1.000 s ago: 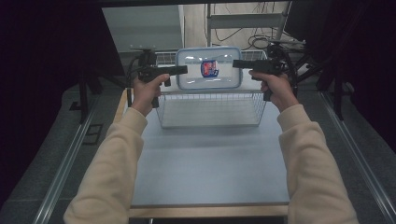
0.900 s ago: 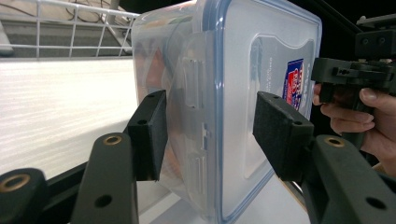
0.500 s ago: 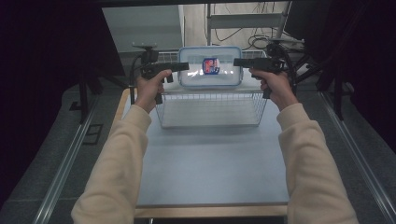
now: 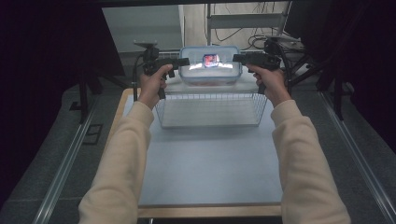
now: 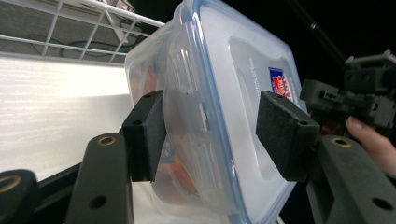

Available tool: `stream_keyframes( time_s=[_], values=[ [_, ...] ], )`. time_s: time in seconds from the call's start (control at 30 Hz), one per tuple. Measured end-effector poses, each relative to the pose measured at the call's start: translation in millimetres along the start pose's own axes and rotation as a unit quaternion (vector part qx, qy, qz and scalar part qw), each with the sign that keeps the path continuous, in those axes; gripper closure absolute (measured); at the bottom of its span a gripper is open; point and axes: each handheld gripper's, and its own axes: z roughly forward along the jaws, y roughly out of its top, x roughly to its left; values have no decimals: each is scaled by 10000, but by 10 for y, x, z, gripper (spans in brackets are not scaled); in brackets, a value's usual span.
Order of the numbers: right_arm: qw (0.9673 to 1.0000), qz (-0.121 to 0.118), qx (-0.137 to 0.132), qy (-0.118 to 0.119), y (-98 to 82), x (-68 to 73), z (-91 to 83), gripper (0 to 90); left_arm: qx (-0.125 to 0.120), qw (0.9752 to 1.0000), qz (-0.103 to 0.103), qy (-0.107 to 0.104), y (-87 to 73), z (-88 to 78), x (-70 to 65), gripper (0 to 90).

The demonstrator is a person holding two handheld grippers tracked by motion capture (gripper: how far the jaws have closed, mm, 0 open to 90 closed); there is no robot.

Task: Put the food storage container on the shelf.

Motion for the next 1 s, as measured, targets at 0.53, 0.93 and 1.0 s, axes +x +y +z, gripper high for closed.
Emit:
stream_keyframes(
  time_s=[0.53, 0.93, 1.0],
  values=[
    [9982, -98, -295, -516, -111, 79, 12, 383, -320, 9982, 295, 412, -15, 3, -24, 399],
    [9909, -1245, -337, -385, -420, 167, -489, 311, -391, 9925, 1035, 512, -357, -470, -330, 378],
    [9896, -1350, -312, -375, -480, 171, -523, 305, -379, 9926, 1043, 496, -420, -509, -344, 378]
  ],
)
